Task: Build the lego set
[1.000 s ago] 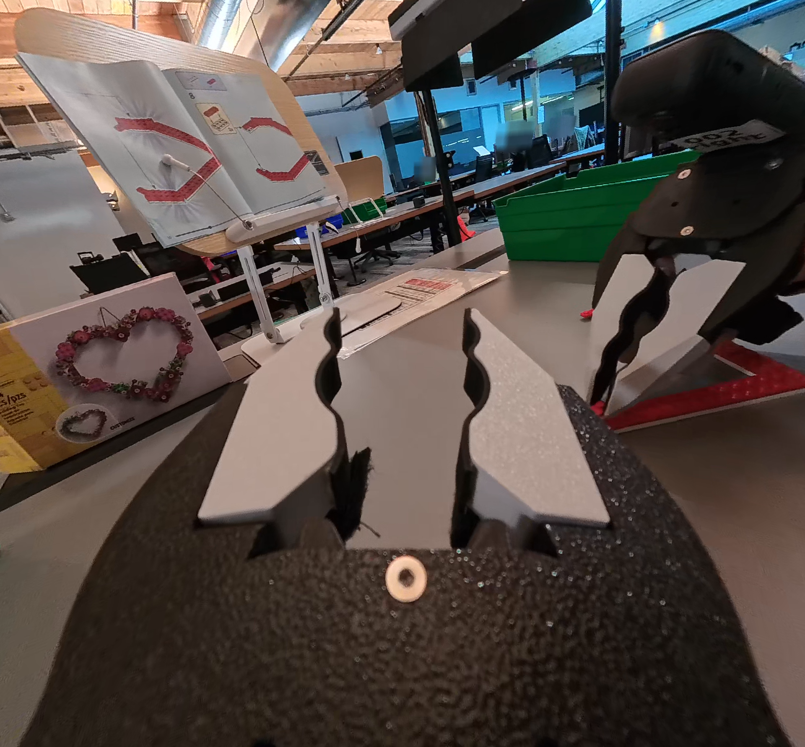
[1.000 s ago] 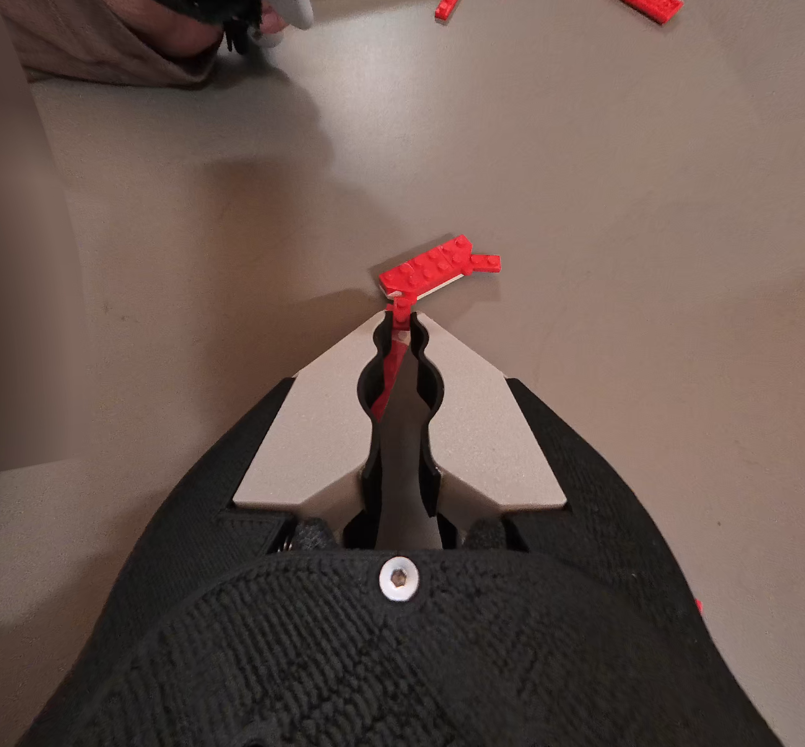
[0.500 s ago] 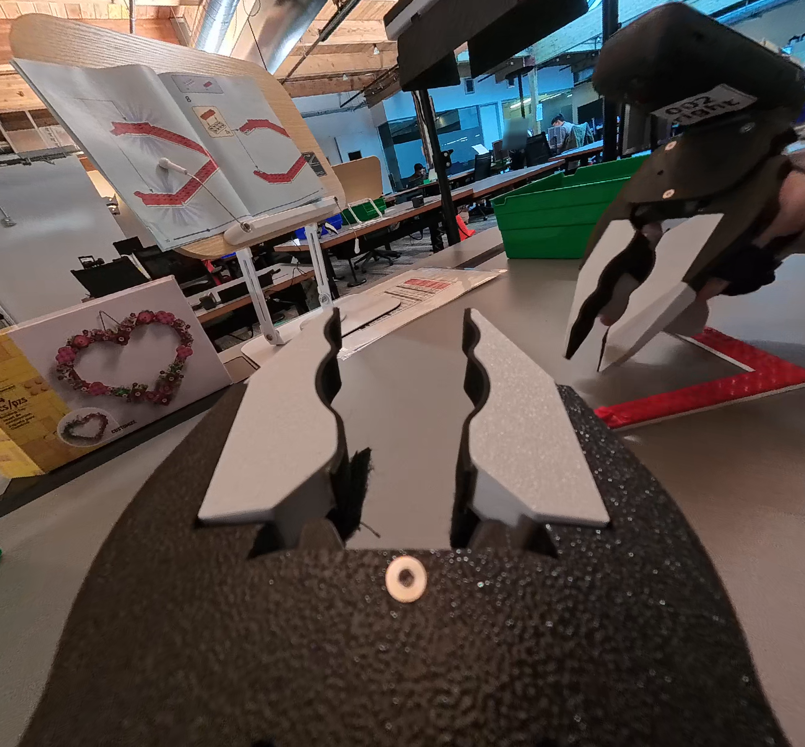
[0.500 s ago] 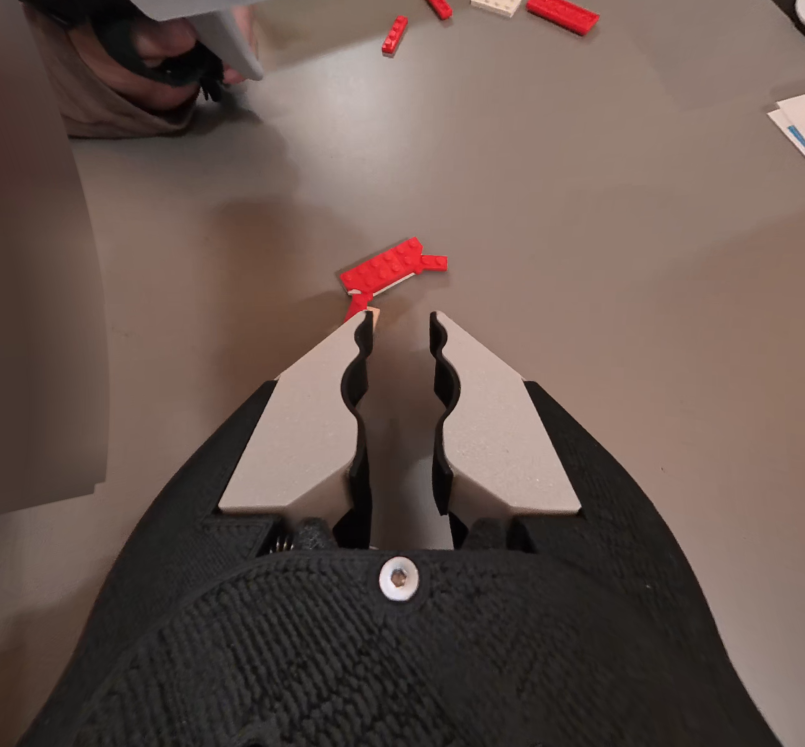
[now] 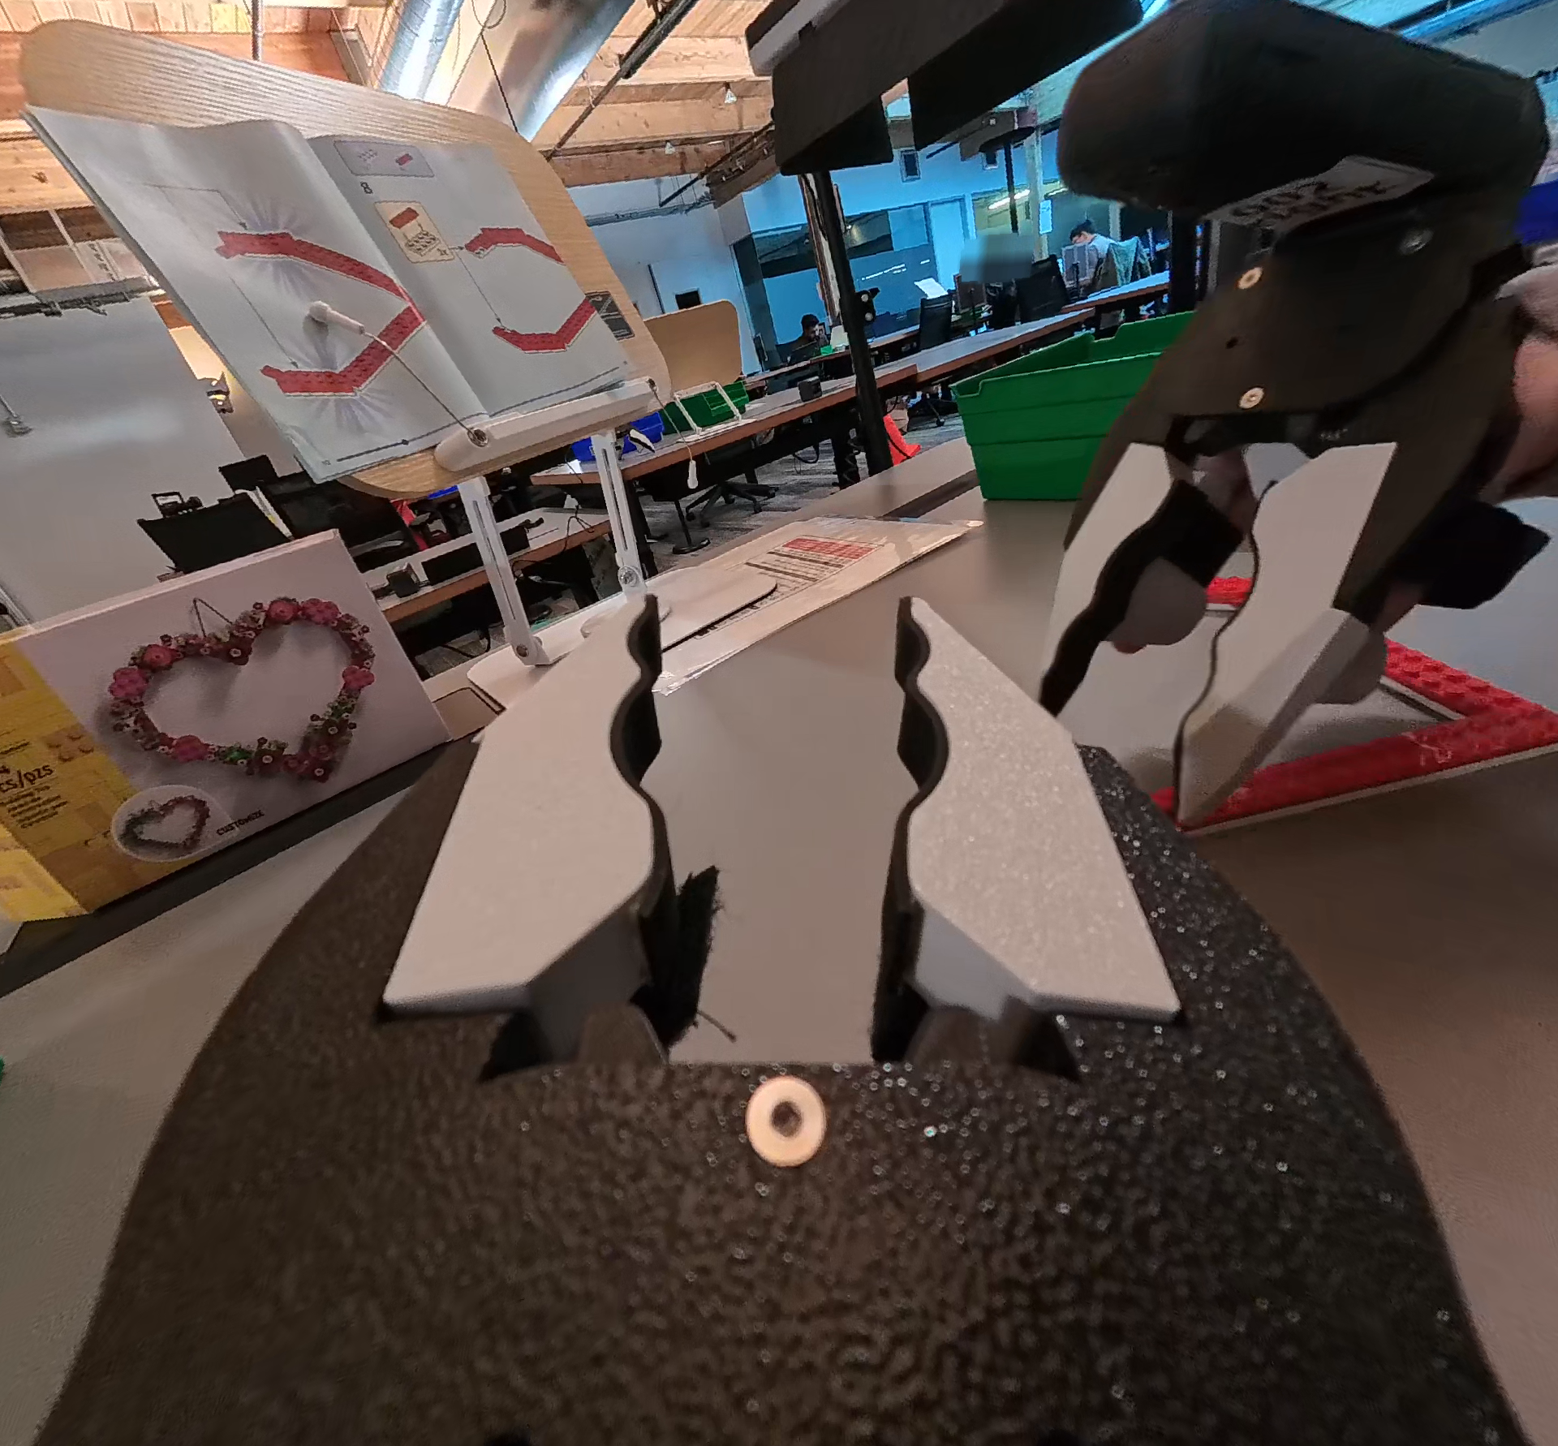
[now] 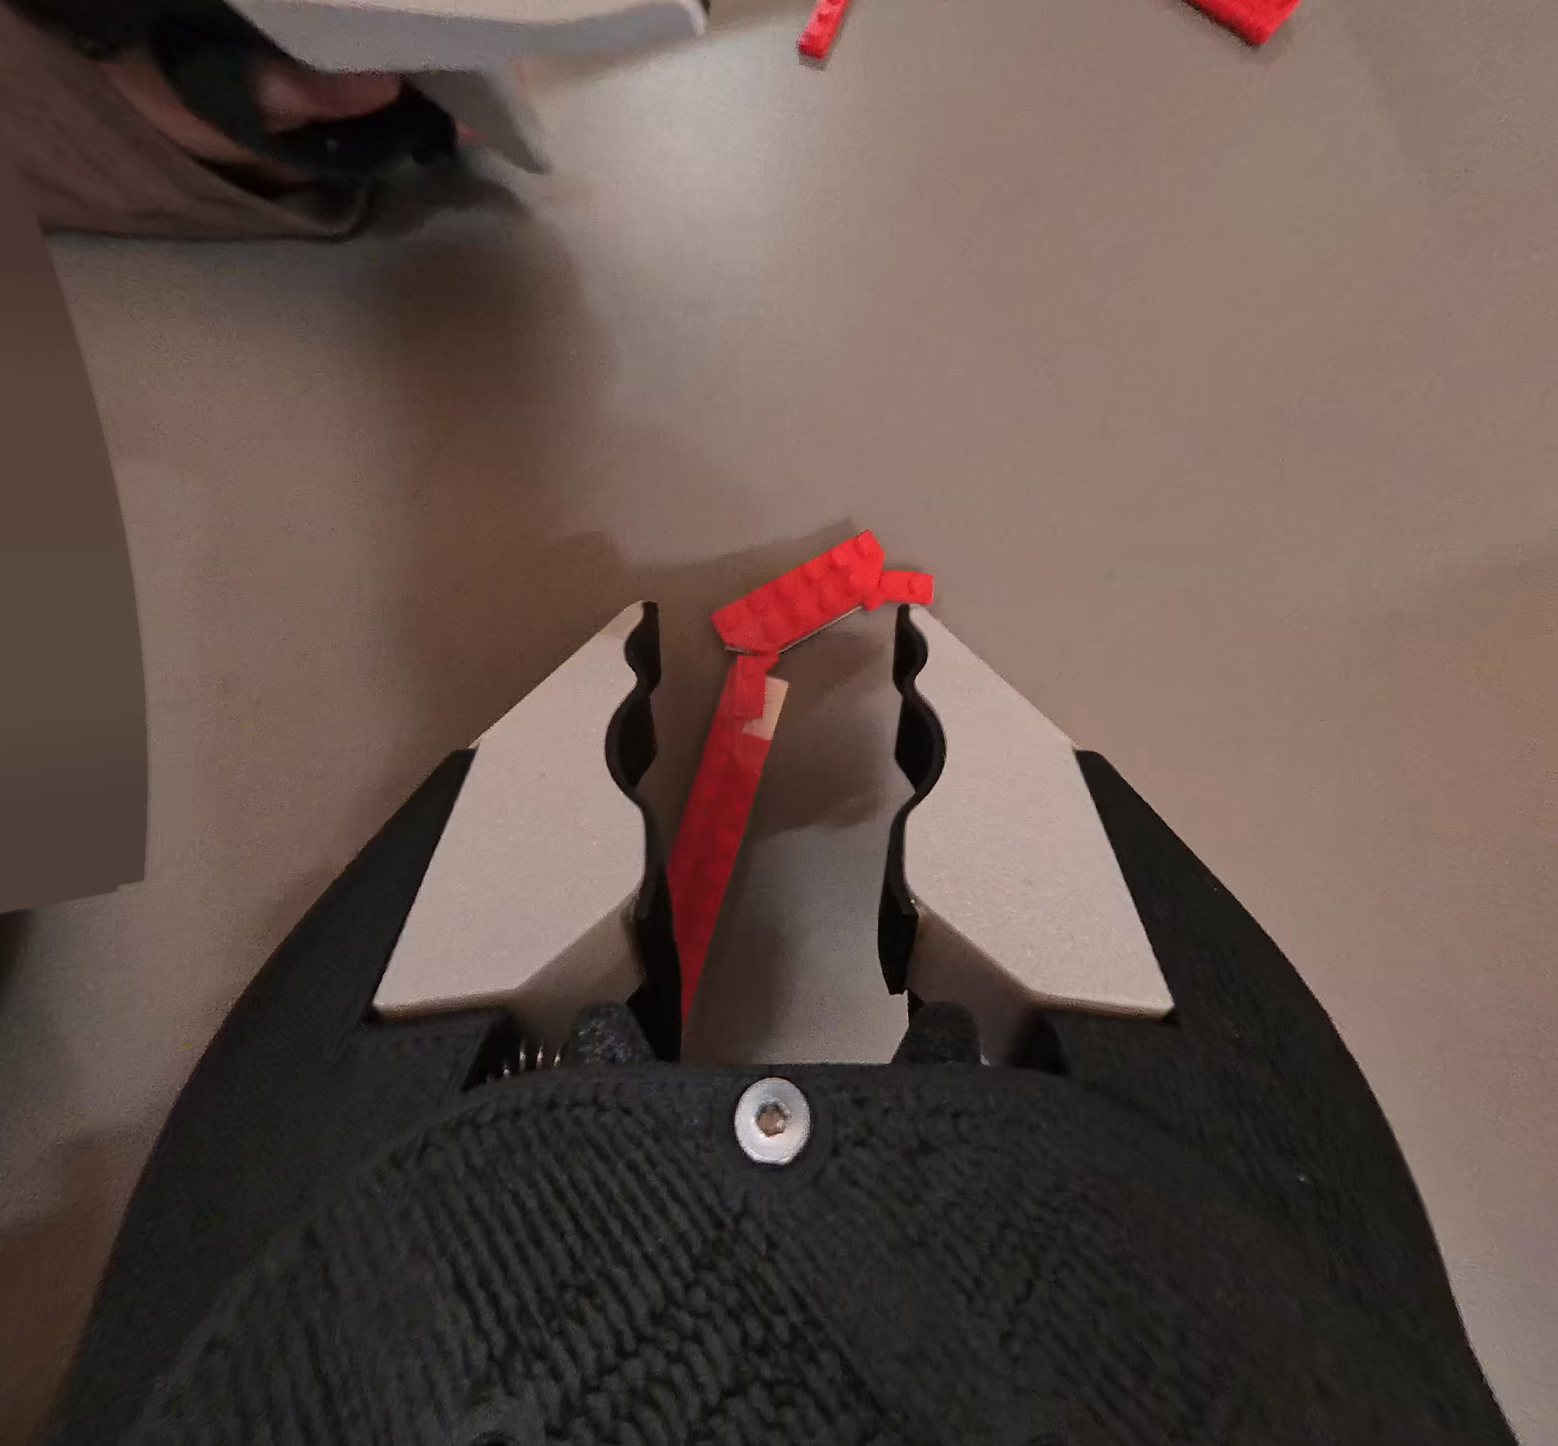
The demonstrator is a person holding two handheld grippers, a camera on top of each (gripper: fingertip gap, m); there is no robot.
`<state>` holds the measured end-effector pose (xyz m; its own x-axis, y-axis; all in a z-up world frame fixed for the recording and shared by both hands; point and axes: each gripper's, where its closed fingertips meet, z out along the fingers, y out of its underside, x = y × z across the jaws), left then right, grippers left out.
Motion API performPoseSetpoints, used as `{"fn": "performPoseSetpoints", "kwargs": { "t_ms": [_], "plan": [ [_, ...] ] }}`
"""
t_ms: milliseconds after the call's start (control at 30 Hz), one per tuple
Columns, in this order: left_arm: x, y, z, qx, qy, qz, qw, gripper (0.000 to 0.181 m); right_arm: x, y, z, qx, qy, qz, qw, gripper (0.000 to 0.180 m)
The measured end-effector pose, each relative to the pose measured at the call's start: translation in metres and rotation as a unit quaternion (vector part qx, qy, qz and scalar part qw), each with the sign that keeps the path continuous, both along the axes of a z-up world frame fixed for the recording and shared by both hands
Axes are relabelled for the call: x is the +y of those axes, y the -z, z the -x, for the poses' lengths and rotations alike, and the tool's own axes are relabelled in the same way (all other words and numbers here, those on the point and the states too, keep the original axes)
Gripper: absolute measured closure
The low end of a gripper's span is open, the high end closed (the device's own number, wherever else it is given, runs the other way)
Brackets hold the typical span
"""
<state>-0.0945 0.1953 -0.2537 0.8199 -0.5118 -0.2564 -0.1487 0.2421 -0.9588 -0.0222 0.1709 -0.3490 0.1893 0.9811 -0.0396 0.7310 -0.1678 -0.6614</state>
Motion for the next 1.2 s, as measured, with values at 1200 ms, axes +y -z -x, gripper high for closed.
{"fn": "performPoseSetpoints", "kwargs": {
  "t_ms": [1200],
  "plan": [
    [0.003,0.002,0.005,0.0,-0.018,-0.01,1.0,0.127,0.108,-0.169,-0.152,0.313,0.33,-0.478,0.751,0.118]
  ]
}}
